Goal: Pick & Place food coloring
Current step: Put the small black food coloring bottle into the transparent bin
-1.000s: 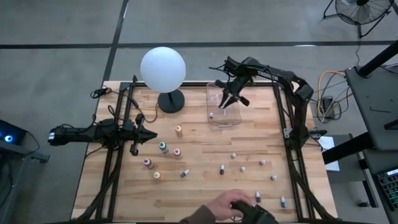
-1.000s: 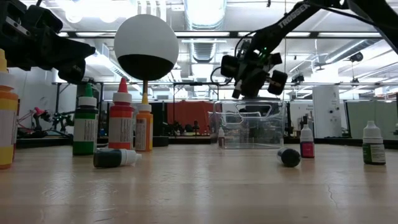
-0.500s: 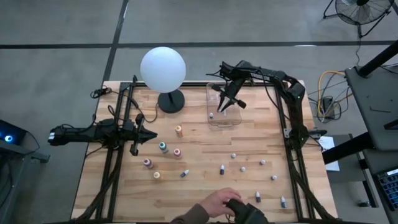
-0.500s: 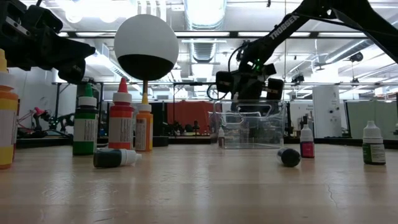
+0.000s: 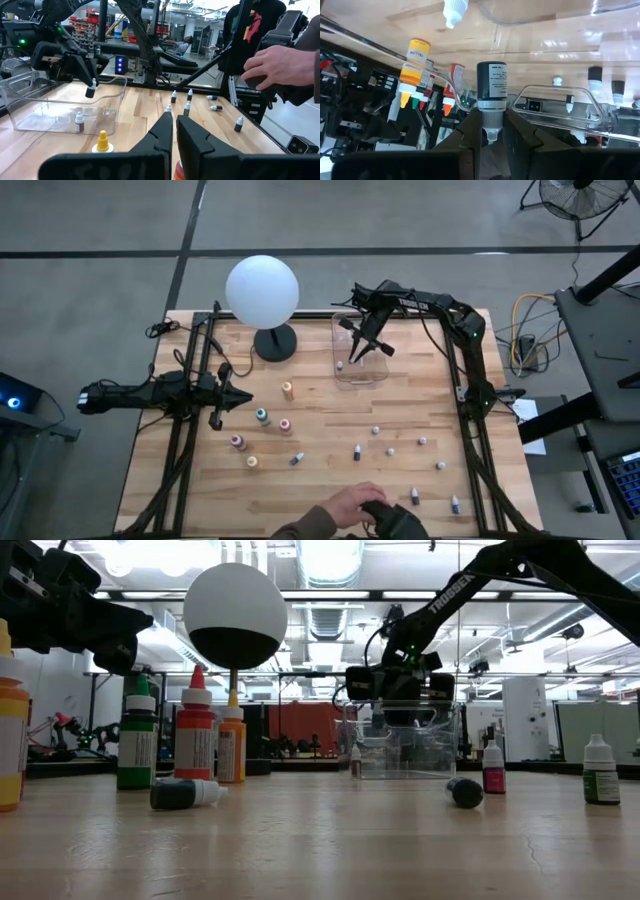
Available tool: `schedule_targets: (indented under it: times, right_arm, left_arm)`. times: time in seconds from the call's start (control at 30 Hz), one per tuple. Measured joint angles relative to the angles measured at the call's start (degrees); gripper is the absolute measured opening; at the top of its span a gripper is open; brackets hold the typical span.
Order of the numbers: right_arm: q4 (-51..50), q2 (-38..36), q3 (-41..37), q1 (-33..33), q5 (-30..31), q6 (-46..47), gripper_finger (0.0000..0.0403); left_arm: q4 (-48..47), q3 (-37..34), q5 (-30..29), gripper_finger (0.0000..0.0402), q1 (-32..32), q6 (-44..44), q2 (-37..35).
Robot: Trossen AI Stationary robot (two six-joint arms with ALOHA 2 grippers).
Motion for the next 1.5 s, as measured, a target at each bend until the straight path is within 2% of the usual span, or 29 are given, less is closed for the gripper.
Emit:
schedule_targets:
  times: [0.57,0.7,1.07,1.23,1.5]
  right_arm:
    - [-2.4,0.7,-0.7,-1.9,2.4,-3.1,0.0051]
    - [-4.0,0.7,-1.1,-1.9,5.0,-4.2,0.0051]
    - [-4.4,0.7,-2.1,-1.9,5.4,-5.2,0.0051]
    - [-4.4,0.7,-2.1,-1.5,9.6,-6.0,0.0051]
    - [-4.3,0.7,-2.1,-0.8,12.1,-6.6,0.0051]
  left_arm:
    - [0.0,0.0,0.0,0.0,0.0,0.0,0.0]
    - [0.0,0.0,0.0,0.0,0.0,0.0,0.0]
    - [0.0,0.0,0.0,0.0,0.0,0.0,0.0]
    - [0.0,0.0,0.0,0.0,0.0,0.0,0.0]
    - [0.0,0.0,0.0,0.0,0.0,0.0,0.0]
